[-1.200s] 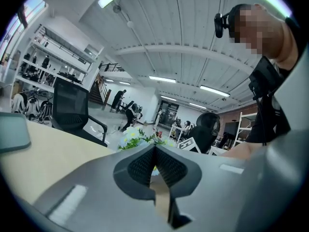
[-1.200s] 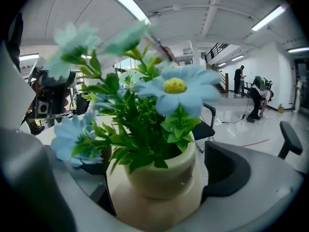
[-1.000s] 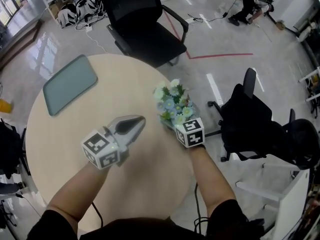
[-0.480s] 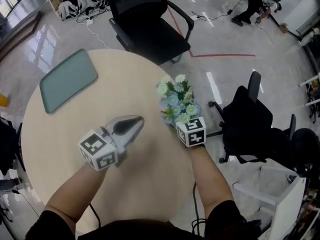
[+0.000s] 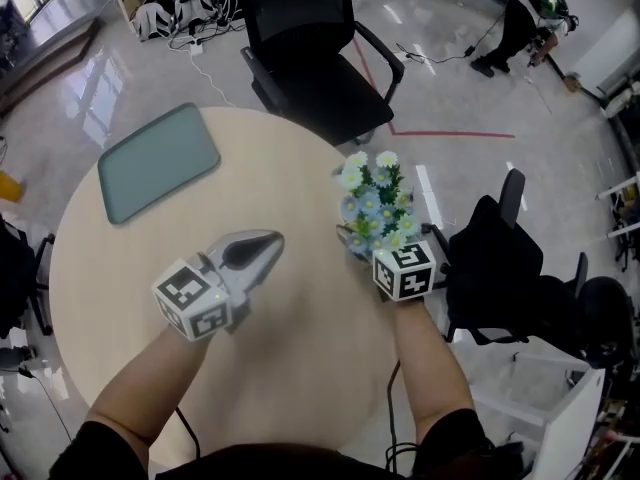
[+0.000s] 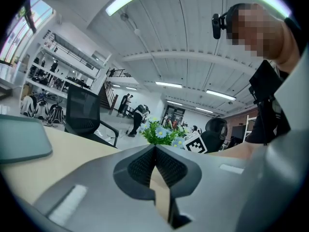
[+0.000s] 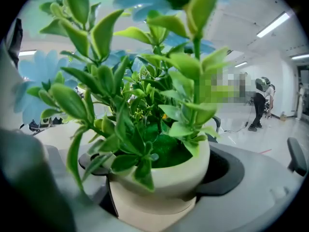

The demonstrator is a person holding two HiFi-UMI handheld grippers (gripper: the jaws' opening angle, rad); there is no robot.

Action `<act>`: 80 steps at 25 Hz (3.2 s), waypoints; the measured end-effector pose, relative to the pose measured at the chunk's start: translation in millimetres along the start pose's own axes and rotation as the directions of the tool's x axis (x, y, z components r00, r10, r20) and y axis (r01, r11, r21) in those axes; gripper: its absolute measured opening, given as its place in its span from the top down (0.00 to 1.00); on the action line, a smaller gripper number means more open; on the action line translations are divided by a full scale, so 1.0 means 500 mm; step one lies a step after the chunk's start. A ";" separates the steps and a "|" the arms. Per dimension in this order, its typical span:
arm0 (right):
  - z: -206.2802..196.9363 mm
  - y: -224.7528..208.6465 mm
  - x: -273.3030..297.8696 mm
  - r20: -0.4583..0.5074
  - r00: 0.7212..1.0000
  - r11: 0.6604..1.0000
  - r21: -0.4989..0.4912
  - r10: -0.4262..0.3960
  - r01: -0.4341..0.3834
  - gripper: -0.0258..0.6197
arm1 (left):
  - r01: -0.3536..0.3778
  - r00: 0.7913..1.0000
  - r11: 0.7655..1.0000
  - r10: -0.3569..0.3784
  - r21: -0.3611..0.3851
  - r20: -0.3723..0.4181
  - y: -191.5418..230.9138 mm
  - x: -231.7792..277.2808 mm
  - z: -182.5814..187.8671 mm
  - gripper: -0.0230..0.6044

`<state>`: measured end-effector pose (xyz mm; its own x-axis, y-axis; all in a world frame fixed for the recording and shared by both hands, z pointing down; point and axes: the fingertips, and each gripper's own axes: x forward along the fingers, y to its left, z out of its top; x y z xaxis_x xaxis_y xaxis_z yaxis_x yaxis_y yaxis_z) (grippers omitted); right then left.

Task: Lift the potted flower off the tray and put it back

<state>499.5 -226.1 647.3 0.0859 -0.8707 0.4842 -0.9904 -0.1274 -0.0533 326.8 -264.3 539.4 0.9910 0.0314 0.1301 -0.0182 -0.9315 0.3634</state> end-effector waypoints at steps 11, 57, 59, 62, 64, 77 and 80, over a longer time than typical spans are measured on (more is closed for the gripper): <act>0.178 0.141 0.080 0.047 0.995 0.995 -0.056 0.089 -0.086 0.10 | -0.149 0.986 0.989 0.146 0.025 0.082 0.116 -0.207 0.095 0.97; 0.312 0.916 0.795 -0.092 0.919 0.899 -0.194 0.382 -0.393 0.10 | -0.589 0.783 0.798 0.602 -0.124 0.156 0.572 -0.906 -0.075 0.97; 0.304 0.930 0.807 -0.111 0.922 0.901 -0.200 0.370 -0.386 0.10 | -0.593 0.780 0.795 0.606 -0.128 0.157 0.575 -0.912 -0.078 0.97; 0.281 0.960 0.820 -0.143 0.926 0.900 -0.221 0.351 -0.375 0.10 | -0.592 0.778 0.794 0.607 -0.135 0.161 0.579 -0.927 -0.089 0.97; 0.272 0.973 0.827 -0.151 0.931 0.902 -0.236 0.333 -0.361 0.09 | -0.592 0.777 0.794 0.608 -0.141 0.164 0.581 -0.932 -0.094 0.97; 0.277 0.940 0.750 -0.160 0.924 0.912 -0.170 0.347 -0.372 0.03 | -0.610 0.763 0.780 0.625 -0.140 0.165 0.538 -0.946 -0.074 0.97; 0.274 0.906 0.682 -0.153 0.927 0.919 -0.151 0.341 -0.363 0.03 | -0.617 0.753 0.773 0.634 -0.146 0.177 0.507 -0.967 -0.047 0.97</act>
<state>95.1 -645.5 668.7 -0.2749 -0.7785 0.5643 -0.9581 0.2707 -0.0933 -159.9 -507.1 590.2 0.7578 -0.6313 0.1649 -0.6450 -0.6866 0.3356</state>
